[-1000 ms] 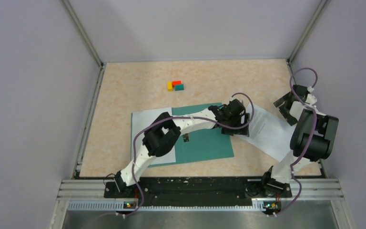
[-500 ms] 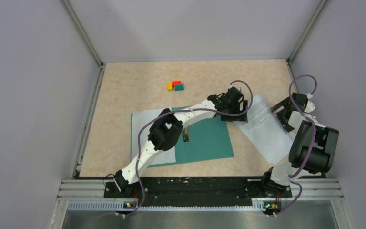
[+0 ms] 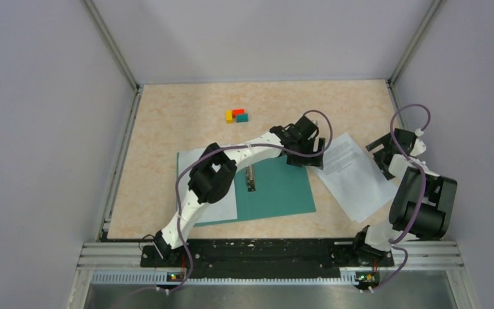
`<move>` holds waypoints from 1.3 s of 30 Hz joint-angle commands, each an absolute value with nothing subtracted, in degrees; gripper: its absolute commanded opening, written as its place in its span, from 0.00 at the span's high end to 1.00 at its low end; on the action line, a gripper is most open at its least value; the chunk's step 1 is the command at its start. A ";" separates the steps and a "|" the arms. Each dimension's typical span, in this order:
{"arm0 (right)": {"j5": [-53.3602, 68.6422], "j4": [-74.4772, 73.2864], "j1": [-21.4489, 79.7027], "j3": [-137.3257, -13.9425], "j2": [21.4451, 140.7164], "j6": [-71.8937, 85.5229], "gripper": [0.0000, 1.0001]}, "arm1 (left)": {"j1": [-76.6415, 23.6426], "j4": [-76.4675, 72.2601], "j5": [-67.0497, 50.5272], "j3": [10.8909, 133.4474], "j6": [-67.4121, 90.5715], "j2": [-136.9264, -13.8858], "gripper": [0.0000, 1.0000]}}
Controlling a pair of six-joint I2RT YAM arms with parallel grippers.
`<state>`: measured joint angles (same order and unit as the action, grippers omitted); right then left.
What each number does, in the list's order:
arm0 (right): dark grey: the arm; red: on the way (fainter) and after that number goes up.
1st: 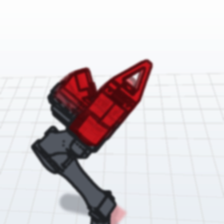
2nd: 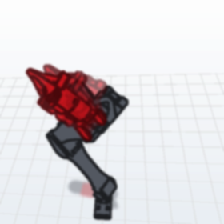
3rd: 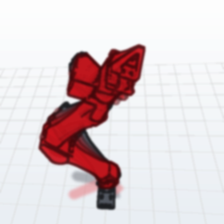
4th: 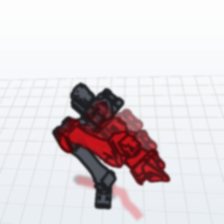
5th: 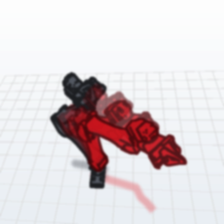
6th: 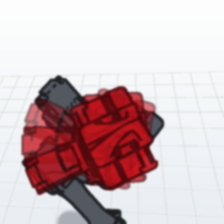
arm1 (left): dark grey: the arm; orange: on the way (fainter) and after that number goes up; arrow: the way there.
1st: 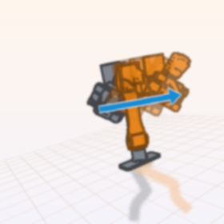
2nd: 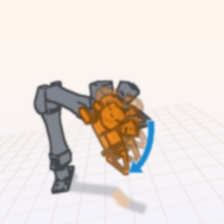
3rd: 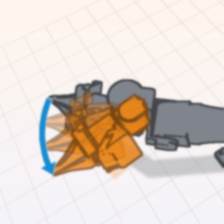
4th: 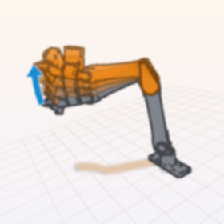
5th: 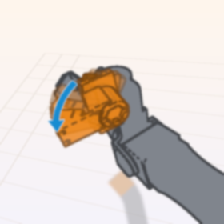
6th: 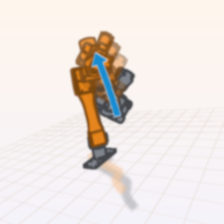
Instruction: Put the files into the folder
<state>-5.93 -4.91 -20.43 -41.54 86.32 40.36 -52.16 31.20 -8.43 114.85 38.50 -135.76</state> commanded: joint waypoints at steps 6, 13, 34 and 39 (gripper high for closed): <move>-3.29 -11.71 -21.06 -38.78 87.49 42.58 0.04 | -55.30 23.98 -12.59 108.30 42.39 -128.21 0.12; -4.48 -13.36 -21.49 -38.40 85.96 41.71 0.03 | -57.62 25.45 -3.69 109.73 46.85 -131.57 0.12; -0.35 -11.65 -18.49 -32.98 84.03 40.72 0.03 | -56.54 29.94 5.97 123.39 45.95 -142.22 0.11; 1.56 -10.71 -15.05 -32.26 84.74 42.23 0.03 | -53.97 28.85 2.90 124.30 43.78 -142.25 0.11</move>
